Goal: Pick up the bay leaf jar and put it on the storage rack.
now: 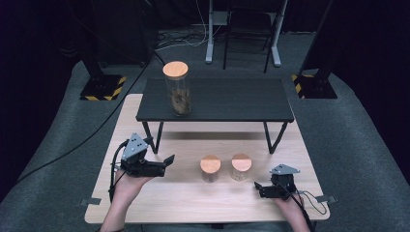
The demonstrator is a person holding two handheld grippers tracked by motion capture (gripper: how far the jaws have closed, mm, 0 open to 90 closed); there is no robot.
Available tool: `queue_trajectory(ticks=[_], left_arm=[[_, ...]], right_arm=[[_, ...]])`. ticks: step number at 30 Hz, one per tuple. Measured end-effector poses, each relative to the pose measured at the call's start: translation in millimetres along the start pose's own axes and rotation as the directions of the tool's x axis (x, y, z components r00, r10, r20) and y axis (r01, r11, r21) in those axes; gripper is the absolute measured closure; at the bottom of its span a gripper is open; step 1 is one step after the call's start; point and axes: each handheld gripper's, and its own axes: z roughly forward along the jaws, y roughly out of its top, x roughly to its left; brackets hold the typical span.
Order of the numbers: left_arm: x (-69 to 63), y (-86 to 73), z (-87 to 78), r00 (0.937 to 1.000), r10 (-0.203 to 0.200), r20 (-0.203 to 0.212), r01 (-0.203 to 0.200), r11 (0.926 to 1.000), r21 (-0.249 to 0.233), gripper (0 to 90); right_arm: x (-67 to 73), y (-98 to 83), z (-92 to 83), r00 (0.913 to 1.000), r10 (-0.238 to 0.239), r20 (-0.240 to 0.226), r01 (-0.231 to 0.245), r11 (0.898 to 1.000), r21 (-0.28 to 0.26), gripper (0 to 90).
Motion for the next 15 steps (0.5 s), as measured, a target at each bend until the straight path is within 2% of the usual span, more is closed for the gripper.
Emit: queue_trajectory(ticks=[3,9,15], left_arm=[[0.6,-12.2,-1.8,0.9999,-0.012,0.005,0.012,0.9998,-0.016,1.8],[1.8,-34.8,1.1,0.9992,-0.041,-0.002,0.041,0.9990,0.018,0.9],[3.9,-54.0,0.2,0.9980,-0.061,-0.016,0.061,0.9982,0.000,0.9]], right_arm=[[0.1,0.0,0.0,1.0000,0.001,0.000,-0.001,1.000,0.000,5.6],[0.0,0.4,0.6,1.0000,0.002,0.003,-0.002,1.000,0.001,4.8],[0.2,0.3,0.5,1.0000,0.004,0.005,-0.004,1.000,0.001,4.7]])
